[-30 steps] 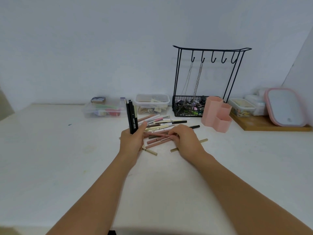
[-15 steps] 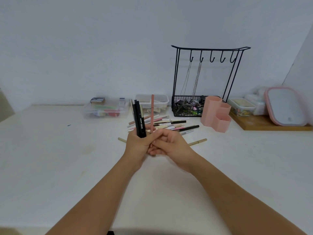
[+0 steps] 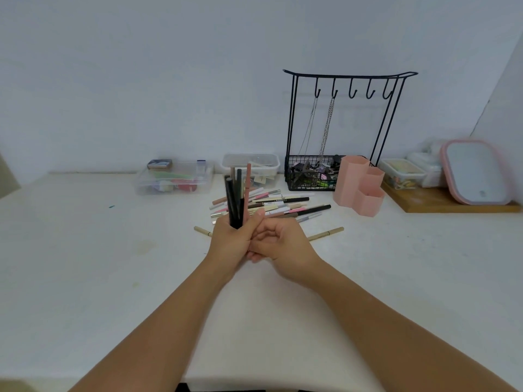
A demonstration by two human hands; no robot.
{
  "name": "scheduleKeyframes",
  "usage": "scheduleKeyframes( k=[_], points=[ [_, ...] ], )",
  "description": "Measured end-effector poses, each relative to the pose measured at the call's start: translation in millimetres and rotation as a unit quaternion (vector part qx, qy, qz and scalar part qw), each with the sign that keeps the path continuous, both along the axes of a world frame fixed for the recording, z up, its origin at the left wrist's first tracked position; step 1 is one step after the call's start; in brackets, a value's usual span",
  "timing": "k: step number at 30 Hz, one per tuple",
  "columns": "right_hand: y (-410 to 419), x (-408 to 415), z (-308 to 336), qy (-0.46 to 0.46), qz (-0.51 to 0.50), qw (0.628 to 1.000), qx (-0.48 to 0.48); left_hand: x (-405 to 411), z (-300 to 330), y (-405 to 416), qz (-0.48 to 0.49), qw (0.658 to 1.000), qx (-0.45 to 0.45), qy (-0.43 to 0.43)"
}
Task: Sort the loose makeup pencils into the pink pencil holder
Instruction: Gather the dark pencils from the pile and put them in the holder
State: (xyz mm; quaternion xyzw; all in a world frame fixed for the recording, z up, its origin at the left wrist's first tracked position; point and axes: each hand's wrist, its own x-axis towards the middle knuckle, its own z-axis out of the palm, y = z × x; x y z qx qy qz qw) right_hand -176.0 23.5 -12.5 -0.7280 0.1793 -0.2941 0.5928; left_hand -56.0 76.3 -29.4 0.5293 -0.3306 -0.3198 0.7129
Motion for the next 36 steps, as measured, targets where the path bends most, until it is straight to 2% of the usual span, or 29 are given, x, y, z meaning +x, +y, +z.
scheduleKeyframes(
  k=[2, 5, 9, 13, 18, 29, 33, 36],
  points=[
    [-14.4, -6.0, 10.4, 0.016, -0.053, 0.995, -0.08, -1.6, 6.9, 2.3, 0.019, 1.0, 0.002, 0.001],
    [-52.2, -26.5, 21.3, 0.095, -0.211, 0.938, -0.258, 1.7, 14.7, 4.4, 0.041, 0.999, 0.015, 0.016],
    [-68.7, -40.7, 5.7, 0.233, -0.166, 0.899, -0.331, 5.7, 14.4, 5.2, 0.046, 0.998, 0.032, 0.039],
    [-77.0, -39.1, 0.6, 0.207, -0.168, 0.916, -0.302, 1.9, 17.4, 6.6, 0.041, 0.998, 0.028, 0.046],
    [-84.7, -34.8, -2.2, 0.21, -0.142, 0.913, -0.319, 5.7, 16.8, 6.7, 0.063, 0.997, 0.046, 0.011],
    [-86.7, -38.7, -2.9, 0.22, -0.126, 0.906, -0.34, 8.6, 15.8, 7.5, 0.063, 0.995, 0.026, 0.071],
    [-92.0, -48.9, 7.5, 0.167, -0.159, 0.931, -0.282, 11.2, 14.3, 5.2, 0.071, 0.993, 0.021, 0.096],
    [-82.4, -52.4, 19.3, 0.087, -0.17, 0.968, -0.166, 8.1, 17.0, 5.3, 0.056, 0.994, 0.033, 0.086]
  ],
)
